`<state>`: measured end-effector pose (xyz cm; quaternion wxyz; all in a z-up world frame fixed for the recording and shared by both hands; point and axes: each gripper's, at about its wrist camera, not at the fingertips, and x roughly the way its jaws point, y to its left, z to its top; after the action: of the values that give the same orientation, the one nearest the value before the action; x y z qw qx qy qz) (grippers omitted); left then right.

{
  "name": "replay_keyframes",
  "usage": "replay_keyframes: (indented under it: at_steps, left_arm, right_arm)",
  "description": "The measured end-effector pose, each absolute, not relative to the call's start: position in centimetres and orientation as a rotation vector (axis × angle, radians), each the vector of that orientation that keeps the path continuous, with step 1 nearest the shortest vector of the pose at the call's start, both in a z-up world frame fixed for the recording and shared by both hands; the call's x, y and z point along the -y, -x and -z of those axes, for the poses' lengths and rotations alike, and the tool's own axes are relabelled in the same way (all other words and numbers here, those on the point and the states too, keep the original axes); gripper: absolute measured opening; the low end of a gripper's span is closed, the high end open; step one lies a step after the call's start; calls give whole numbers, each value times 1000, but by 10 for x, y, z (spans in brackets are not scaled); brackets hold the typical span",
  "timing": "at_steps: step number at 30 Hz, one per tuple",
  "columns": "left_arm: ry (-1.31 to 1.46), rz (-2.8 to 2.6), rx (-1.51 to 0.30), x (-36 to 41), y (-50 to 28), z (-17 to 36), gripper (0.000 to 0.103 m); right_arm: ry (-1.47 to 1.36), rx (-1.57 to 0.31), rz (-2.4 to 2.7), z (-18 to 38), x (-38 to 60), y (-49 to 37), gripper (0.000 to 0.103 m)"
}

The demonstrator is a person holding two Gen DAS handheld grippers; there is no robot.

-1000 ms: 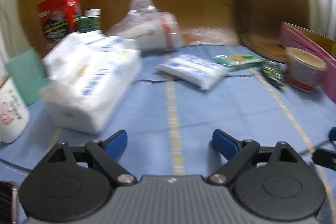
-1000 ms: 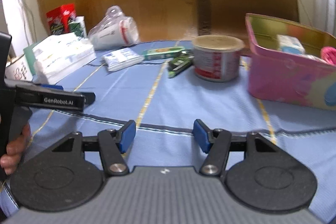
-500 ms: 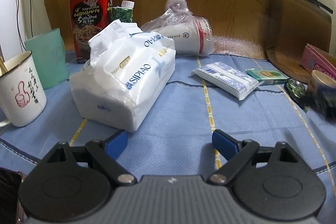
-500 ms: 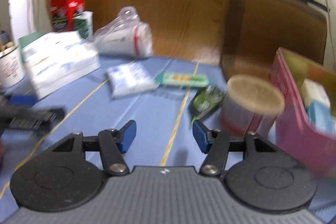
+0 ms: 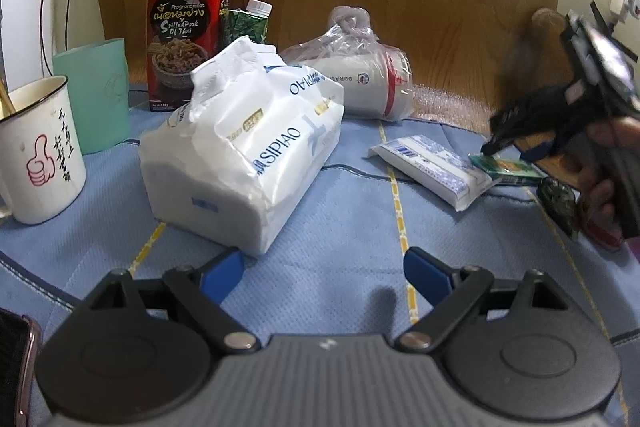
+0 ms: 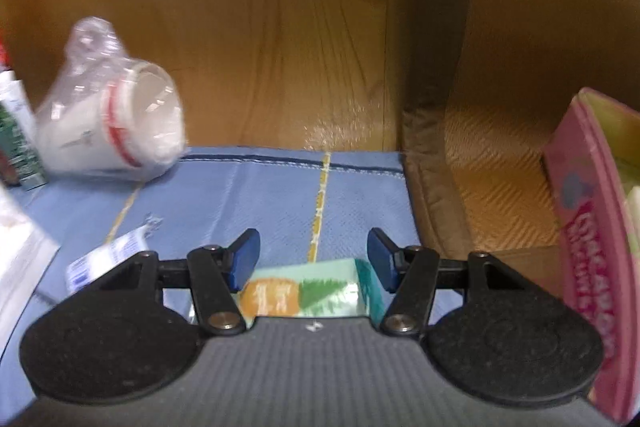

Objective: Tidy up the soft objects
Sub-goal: 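Grasp the green correction-tape roller with the right gripper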

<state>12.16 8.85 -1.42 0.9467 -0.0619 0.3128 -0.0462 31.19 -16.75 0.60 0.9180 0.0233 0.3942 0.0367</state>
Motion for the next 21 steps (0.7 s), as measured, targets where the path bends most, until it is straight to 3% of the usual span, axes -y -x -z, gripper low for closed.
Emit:
replay_keyframes:
  at_steps: [6, 14, 18, 21]
  left_arm:
    - [161, 105, -632, -94, -121, 13, 91]
    - [169, 115, -631, -96, -122, 12, 91]
    - [164, 116, -631, -95, -121, 12, 91]
    - [161, 114, -629, -94, -120, 12, 91]
  right_arm:
    - [10, -866, -142, -6, 161, -291, 62]
    - [98, -813, -375, 0, 147, -180, 63]
    - [111, -746, -542, 2, 156, -120, 62]
    - [124, -595, -506, -5, 176, -75, 63]
